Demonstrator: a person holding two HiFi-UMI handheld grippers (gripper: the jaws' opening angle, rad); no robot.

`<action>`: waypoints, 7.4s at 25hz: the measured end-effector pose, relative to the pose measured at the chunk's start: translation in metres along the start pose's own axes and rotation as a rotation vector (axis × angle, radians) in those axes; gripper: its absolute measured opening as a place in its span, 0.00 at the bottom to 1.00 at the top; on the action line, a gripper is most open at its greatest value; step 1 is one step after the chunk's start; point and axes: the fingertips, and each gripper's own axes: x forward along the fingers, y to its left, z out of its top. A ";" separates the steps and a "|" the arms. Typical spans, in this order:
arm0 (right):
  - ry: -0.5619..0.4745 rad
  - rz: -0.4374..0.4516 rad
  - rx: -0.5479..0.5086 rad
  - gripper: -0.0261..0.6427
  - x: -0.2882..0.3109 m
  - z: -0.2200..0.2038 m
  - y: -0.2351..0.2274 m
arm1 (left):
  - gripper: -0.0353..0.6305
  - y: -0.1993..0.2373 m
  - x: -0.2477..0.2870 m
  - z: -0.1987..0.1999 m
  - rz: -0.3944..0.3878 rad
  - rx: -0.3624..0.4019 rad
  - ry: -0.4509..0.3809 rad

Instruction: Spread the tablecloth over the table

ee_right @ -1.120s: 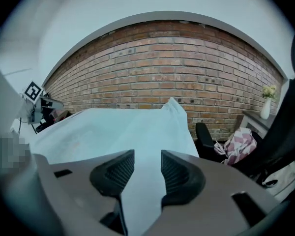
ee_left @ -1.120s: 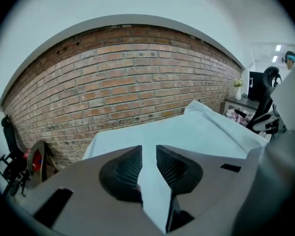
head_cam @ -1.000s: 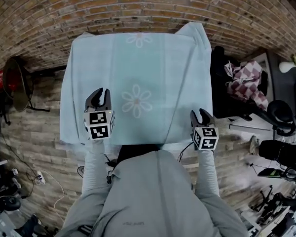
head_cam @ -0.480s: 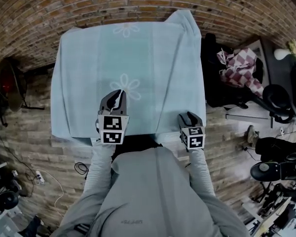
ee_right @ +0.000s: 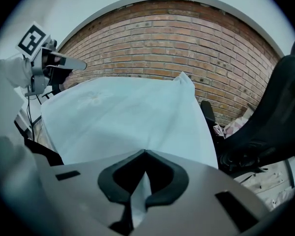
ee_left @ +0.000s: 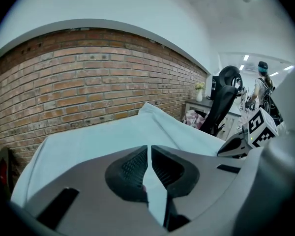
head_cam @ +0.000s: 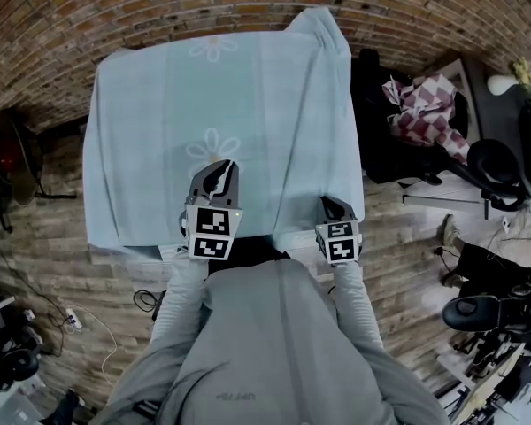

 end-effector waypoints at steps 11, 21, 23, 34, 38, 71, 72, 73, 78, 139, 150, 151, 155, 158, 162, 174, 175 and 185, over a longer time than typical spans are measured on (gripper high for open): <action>-0.021 -0.225 0.072 0.07 -0.041 -0.023 -0.101 | 0.12 -0.017 0.005 0.005 -0.035 0.024 -0.004; 0.011 -0.316 0.102 0.07 -0.040 -0.035 -0.168 | 0.12 -0.011 0.001 0.003 -0.015 0.032 0.003; 0.032 -0.296 0.165 0.07 -0.039 -0.048 -0.172 | 0.12 -0.010 0.000 0.001 -0.009 0.030 0.003; -0.071 -0.212 0.217 0.08 -0.040 -0.023 -0.146 | 0.12 -0.005 -0.006 0.001 0.018 0.008 -0.012; -0.131 -0.180 0.162 0.08 -0.039 0.007 -0.132 | 0.12 0.002 -0.016 0.000 0.057 -0.009 -0.022; -0.286 0.337 -0.244 0.08 0.013 0.187 0.326 | 0.24 0.261 -0.253 -0.262 0.463 -0.354 0.264; -0.287 0.343 -0.247 0.08 0.013 0.187 0.335 | 0.26 0.261 -0.252 -0.269 0.443 -0.361 0.277; -0.287 0.351 -0.250 0.08 0.013 0.186 0.345 | 0.28 0.261 -0.251 -0.274 0.425 -0.364 0.288; -0.275 0.383 -0.275 0.08 0.015 0.178 0.386 | 0.28 0.260 -0.247 -0.293 0.372 -0.375 0.312; -0.233 0.350 -0.202 0.08 0.013 0.150 0.392 | 0.31 0.395 -0.285 -0.308 0.627 -0.423 0.307; -0.323 0.273 -0.137 0.08 -0.010 0.177 0.297 | 0.31 0.341 -0.226 -0.185 0.559 -0.304 0.128; -0.338 0.258 -0.128 0.08 -0.013 0.180 0.282 | 0.31 0.332 -0.217 -0.169 0.544 -0.287 0.108; -0.398 0.194 -0.084 0.08 -0.029 0.194 0.215 | 0.31 0.286 -0.176 -0.109 0.469 -0.212 0.038; -0.445 0.145 -0.050 0.08 -0.044 0.202 0.164 | 0.31 0.245 -0.145 -0.064 0.400 -0.168 -0.017; -0.496 0.100 -0.009 0.08 -0.062 0.205 0.105 | 0.31 0.185 -0.111 -0.012 0.301 -0.128 -0.085; -0.576 0.066 0.023 0.08 -0.103 0.195 0.017 | 0.20 0.058 -0.077 0.045 0.119 -0.125 -0.186; -0.579 0.065 0.027 0.08 -0.105 0.194 0.015 | 0.18 0.054 -0.077 0.045 0.109 -0.128 -0.186; -0.606 0.056 0.047 0.08 -0.117 0.199 0.014 | 0.11 0.054 -0.083 0.051 0.058 -0.154 -0.200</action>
